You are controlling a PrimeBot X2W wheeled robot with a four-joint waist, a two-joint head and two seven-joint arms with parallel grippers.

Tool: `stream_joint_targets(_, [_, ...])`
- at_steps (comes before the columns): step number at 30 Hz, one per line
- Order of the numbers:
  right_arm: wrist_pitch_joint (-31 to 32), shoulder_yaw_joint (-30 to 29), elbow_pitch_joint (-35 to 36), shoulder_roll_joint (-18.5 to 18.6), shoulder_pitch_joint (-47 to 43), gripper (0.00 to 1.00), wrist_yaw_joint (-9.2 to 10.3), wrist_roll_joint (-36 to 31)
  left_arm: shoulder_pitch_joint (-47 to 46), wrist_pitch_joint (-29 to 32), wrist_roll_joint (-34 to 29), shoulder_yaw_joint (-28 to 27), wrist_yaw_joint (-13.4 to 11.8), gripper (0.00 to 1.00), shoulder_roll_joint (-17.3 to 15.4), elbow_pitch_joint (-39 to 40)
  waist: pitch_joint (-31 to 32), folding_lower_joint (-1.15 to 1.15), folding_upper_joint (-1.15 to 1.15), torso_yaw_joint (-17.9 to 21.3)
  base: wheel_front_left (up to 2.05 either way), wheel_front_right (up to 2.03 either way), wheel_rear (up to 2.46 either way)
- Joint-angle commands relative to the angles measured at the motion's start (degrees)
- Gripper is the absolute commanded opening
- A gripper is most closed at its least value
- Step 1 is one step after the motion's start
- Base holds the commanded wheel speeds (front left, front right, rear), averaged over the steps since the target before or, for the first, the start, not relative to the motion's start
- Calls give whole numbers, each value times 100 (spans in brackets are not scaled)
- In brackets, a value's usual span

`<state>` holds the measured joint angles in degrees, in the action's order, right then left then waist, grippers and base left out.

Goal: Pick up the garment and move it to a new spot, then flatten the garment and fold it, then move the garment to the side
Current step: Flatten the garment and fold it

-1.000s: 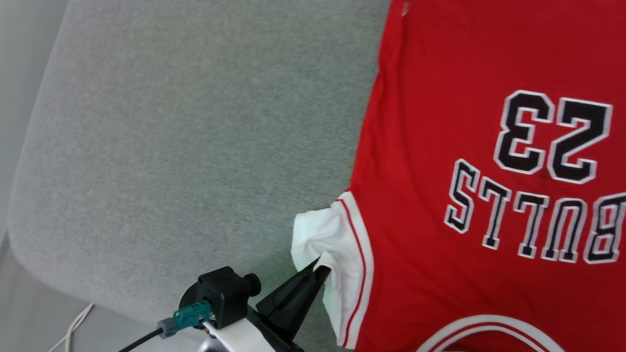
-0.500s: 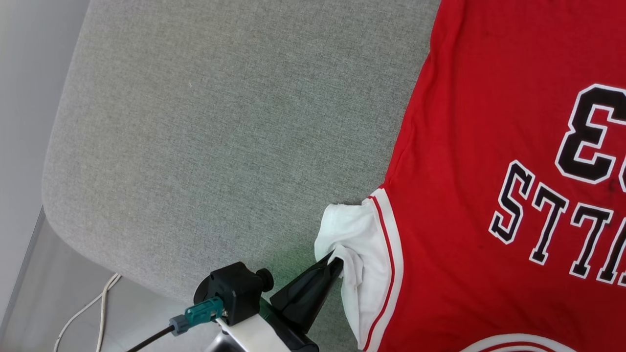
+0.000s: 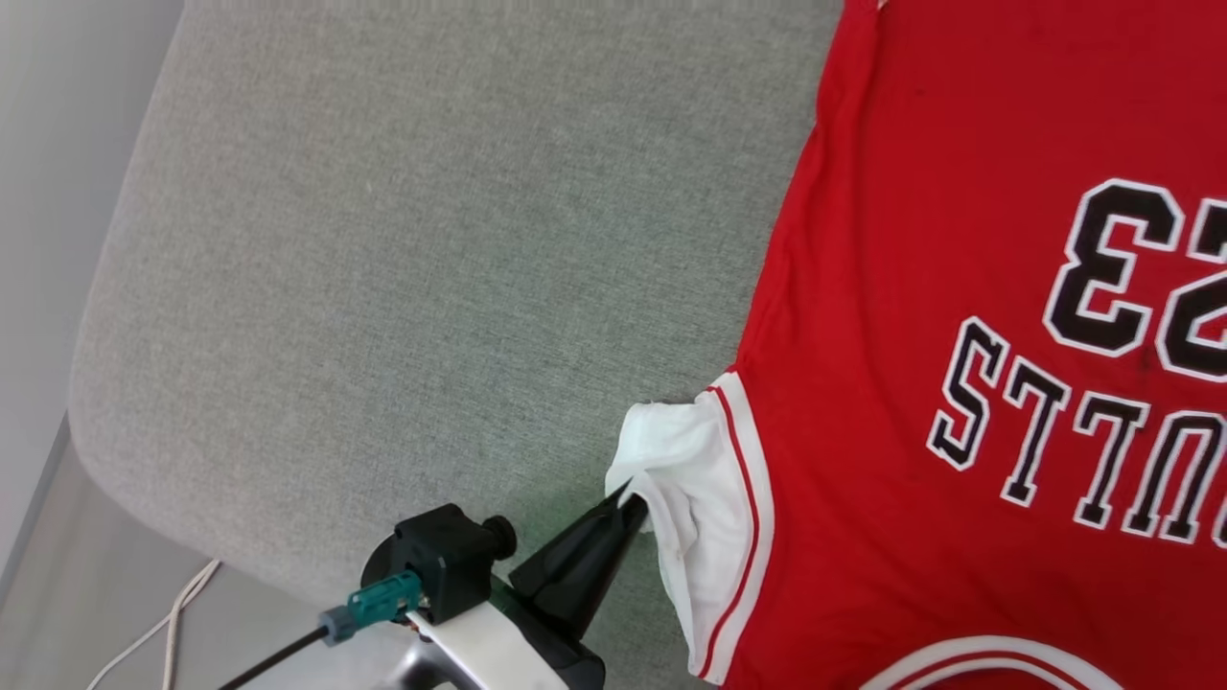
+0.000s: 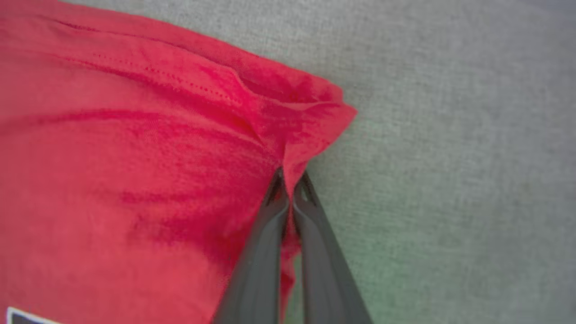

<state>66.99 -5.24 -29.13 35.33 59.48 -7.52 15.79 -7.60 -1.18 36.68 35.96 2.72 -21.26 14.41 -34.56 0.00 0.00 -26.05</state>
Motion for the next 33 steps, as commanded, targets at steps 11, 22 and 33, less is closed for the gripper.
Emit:
stream_joint_targets(11, [-278,352,98,17,-1485,0,6,728,167,-109,225,-422,-176,0,-298,-244,1154,0,0,999,0,0,0])
stream_joint_targets(22, [-872,361,928,-130,-3500,0,5,1797,611,-294,498,-628,-289,0,-395,-638,2108,0,0,1780,0,0,0])
stream_joint_targets(33, [-1305,-118,1922,-474,-5382,0,5,1884,894,-375,658,-792,-419,0,-480,-627,2499,0,0,2164,0,0,0])
